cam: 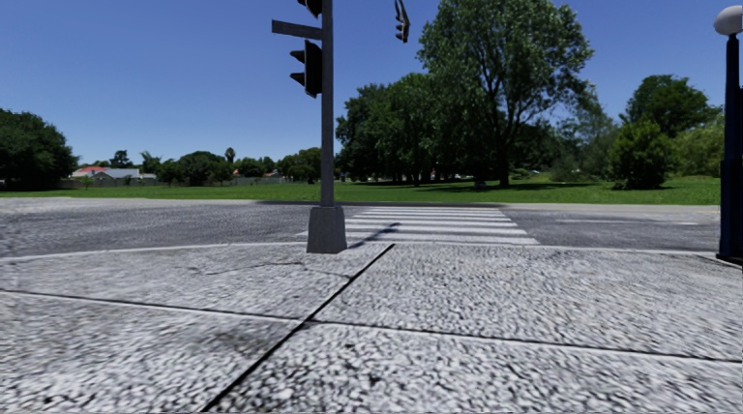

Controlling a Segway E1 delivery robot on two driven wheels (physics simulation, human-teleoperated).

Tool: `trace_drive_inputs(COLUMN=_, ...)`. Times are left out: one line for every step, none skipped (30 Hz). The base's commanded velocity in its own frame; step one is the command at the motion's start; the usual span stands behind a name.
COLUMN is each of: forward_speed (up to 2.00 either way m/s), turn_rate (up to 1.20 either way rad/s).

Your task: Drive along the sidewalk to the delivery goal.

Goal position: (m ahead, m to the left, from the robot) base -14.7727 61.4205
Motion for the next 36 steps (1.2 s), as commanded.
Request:
trace_drive_inputs(forward_speed=0.62, turn_rate=0.67)
trace_drive_inputs(forward_speed=0.62, turn_rate=0.67)
trace_drive_inputs(forward_speed=0.62, turn_rate=0.67)
trace_drive_inputs(forward_speed=0.62, turn_rate=0.67)
trace_drive_inputs(forward_speed=0.62, turn_rate=0.67)
trace_drive_inputs(forward_speed=0.62, turn_rate=0.67)
trace_drive_inputs(forward_speed=0.62, turn_rate=0.67)
trace_drive_inputs(forward_speed=0.62, turn_rate=0.67)
trace_drive_inputs(forward_speed=0.62, turn_rate=0.67)
trace_drive_inputs(forward_speed=0.62, turn_rate=0.67)
trace_drive_inputs(forward_speed=0.62, turn_rate=0.67)
trace_drive_inputs(forward_speed=0.62, turn_rate=0.67)
trace_drive_inputs(forward_speed=0.62, turn_rate=0.67)
trace_drive_inputs(forward_speed=0.62, turn_rate=0.67)
trace_drive_inputs(forward_speed=0.62, turn_rate=0.67)
trace_drive_inputs(forward_speed=0.62, turn_rate=0.67)
trace_drive_inputs(forward_speed=0.62, turn_rate=0.67)
trace_drive_inputs(forward_speed=0.62, turn_rate=0.67)
trace_drive_inputs(forward_speed=0.62, turn_rate=0.67)
trace_drive_inputs(forward_speed=0.62, turn_rate=0.67)
trace_drive_inputs(forward_speed=0.62, turn_rate=0.67)
trace_drive_inputs(forward_speed=0.62, turn_rate=0.67)
trace_drive_inputs(forward_speed=0.62, turn_rate=0.67)
trace_drive_inputs(forward_speed=0.62, turn_rate=0.67)
trace_drive_inputs(forward_speed=0.62, turn_rate=0.67)
trace_drive_inputs(forward_speed=0.62, turn_rate=0.67)
trace_drive_inputs(forward_speed=0.62, turn_rate=0.67)
trace_drive_inputs(forward_speed=0.62, turn_rate=0.67)
trace_drive_inputs(forward_speed=0.62, turn_rate=0.67)
trace_drive_inputs(forward_speed=0.62, turn_rate=0.67)
trace_drive_inputs(forward_speed=0.62, turn_rate=0.67)
trace_drive_inputs(forward_speed=0.62, turn_rate=0.67)
trace_drive_inputs(forward_speed=0.62, turn_rate=0.67)
trace_drive_inputs(forward_speed=0.62, turn_rate=0.67)
trace_drive_inputs(forward_speed=0.62, turn_rate=0.67)
trace_drive_inputs(forward_speed=0.62, turn_rate=0.67)
